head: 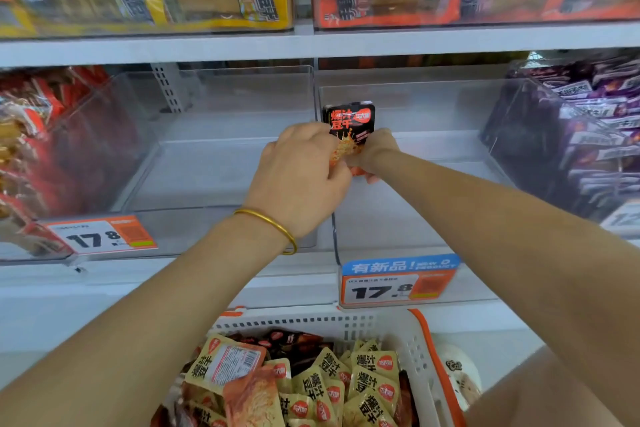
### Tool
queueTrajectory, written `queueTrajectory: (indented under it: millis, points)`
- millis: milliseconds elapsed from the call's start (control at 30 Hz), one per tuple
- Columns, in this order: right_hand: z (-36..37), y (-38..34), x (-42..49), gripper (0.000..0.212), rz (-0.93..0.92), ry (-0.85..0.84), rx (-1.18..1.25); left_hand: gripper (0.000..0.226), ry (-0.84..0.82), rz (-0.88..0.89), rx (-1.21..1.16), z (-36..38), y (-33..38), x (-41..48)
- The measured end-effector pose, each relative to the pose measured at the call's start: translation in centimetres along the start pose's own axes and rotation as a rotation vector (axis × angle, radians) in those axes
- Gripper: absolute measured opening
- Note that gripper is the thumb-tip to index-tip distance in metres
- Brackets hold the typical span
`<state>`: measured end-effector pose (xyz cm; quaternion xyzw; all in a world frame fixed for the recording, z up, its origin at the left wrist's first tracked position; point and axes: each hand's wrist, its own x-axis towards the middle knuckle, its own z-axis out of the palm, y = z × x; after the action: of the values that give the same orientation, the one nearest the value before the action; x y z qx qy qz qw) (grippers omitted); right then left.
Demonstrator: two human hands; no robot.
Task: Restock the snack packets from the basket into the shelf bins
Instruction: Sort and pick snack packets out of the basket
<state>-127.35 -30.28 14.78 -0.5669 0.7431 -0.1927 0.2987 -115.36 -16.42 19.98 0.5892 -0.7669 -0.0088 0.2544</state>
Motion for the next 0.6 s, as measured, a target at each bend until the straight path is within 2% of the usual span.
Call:
queueTrajectory:
  millis: [133, 267, 400, 467, 533, 600]
  points:
    - [-1.4, 0.0, -1.3, 0.046, -0.026, -0.036, -0.153, 0.058, 0.007, 0.016, -0.016, 0.1, -0.3, -0.1]
    - [-5.4, -0.2, -5.9, 0.031, -0.093, -0.089, 0.035, 0.062, 0.144, 0.059, -0.15, -0.2, -0.7, -1.3]
    - [-9.4, 0.7, -15.2, 0.021, -0.384, -0.035, 0.171, 0.032, 0.418, 0.143, -0.217, -1.4, -0.5, -5.5]
    - [-10.2, 1.9, -21.2, 0.015, -0.518, -0.109, 0.305, 0.024, 0.481, 0.135, -0.262, -1.3, -0.3, -8.5]
    - [-8.4, 3.6, -25.2, 0.012, -0.551, -0.268, 0.308, 0.021, 0.415, 0.116, -0.273, 0.3, -0.9, -12.0]
    - [-4.3, 6.0, -26.6, 0.008, -0.489, -0.436, 0.215, 0.021, 0.257, 0.08, -0.23, 3.1, -2.6, -15.3]
